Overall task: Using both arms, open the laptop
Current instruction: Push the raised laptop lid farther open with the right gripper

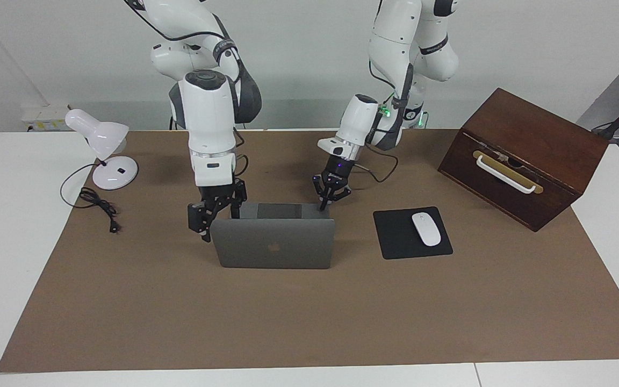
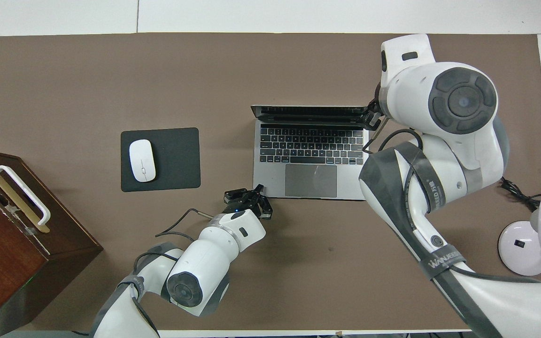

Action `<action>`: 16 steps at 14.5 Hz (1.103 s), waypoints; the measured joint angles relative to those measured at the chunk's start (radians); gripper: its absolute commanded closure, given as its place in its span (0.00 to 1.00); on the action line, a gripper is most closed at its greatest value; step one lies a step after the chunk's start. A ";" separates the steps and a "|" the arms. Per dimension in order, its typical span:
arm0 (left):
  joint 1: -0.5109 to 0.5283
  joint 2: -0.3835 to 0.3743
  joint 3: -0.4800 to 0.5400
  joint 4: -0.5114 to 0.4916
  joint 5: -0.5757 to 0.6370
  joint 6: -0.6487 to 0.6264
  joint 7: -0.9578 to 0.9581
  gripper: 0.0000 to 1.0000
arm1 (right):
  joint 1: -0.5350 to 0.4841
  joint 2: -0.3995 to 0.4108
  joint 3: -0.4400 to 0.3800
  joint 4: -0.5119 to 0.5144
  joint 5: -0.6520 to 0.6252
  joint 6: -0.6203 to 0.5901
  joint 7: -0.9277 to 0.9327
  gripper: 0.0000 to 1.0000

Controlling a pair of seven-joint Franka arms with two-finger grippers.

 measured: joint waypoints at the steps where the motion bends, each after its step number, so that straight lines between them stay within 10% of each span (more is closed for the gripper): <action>1: 0.000 0.000 0.000 0.000 0.000 0.000 0.000 1.00 | -0.006 0.012 0.000 0.015 0.010 0.000 -0.005 0.00; 16: 0.000 0.001 0.000 0.001 0.000 0.000 0.000 1.00 | -0.032 0.143 0.000 0.184 0.095 -0.015 -0.008 0.00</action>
